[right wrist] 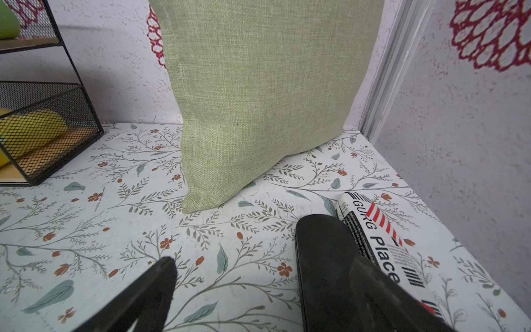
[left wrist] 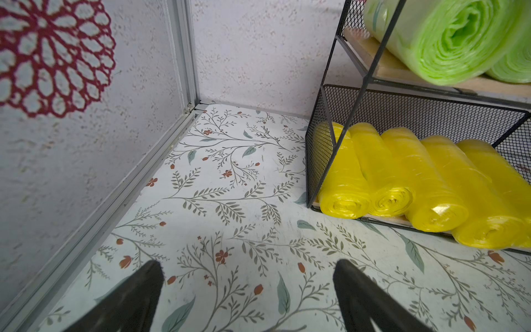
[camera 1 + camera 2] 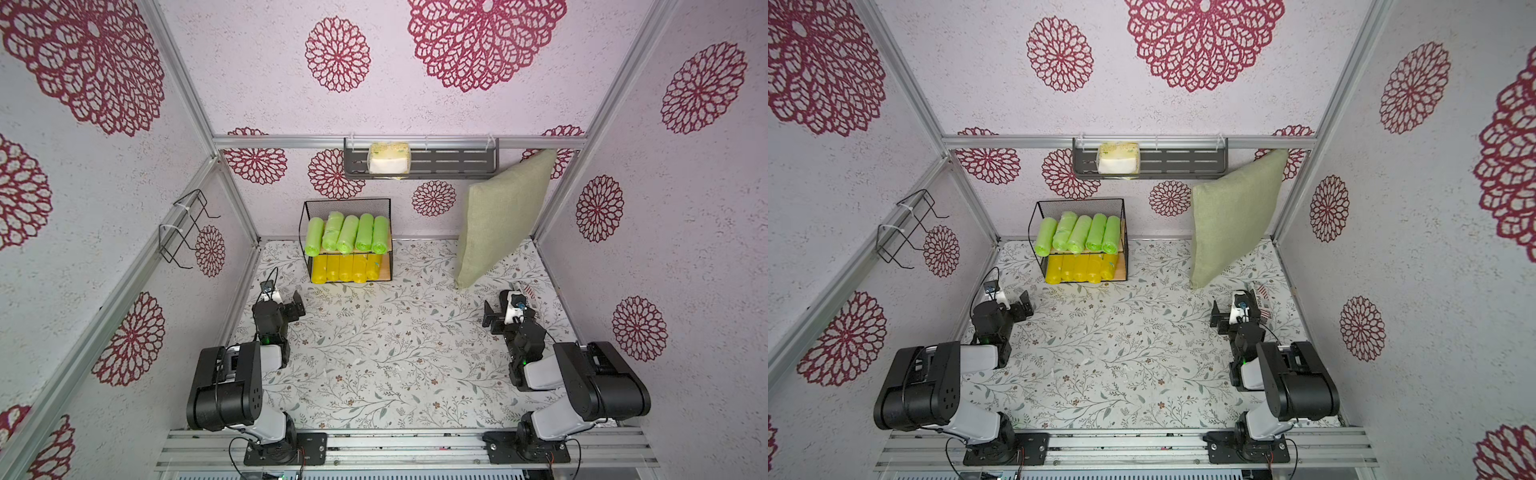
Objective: Sort the rolls of trash bags by color and place them on the shelf
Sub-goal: Reset both arms
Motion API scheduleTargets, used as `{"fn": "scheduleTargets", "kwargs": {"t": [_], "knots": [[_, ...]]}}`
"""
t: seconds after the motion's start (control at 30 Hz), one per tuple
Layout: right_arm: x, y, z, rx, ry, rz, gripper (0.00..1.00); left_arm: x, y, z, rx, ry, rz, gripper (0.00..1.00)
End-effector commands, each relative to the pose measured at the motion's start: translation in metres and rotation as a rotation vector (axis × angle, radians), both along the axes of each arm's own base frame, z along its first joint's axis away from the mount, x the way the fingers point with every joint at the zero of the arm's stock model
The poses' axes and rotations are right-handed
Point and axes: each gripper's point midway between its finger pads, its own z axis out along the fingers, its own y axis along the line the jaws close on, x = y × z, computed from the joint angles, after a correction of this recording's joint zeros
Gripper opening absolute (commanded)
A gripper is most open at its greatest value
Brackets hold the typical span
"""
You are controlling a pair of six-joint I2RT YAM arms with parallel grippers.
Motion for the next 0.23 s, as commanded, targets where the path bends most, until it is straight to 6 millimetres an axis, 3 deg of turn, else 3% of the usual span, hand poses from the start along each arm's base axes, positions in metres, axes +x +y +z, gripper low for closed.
{"fn": "scheduleTargets", "kwargs": {"t": [0.0, 0.2], "knots": [[0.0029, 0.002, 0.0152, -0.01, -0.055, 0.01, 0.99, 0.006, -0.0001, 0.0105, 0.017, -0.034, -0.003, 0.97], [0.006, 0.0003, 0.0128, 0.004, -0.038, 0.013, 0.99, 0.0059, 0.0001, 0.0104, 0.018, -0.034, -0.003, 0.97]]}}
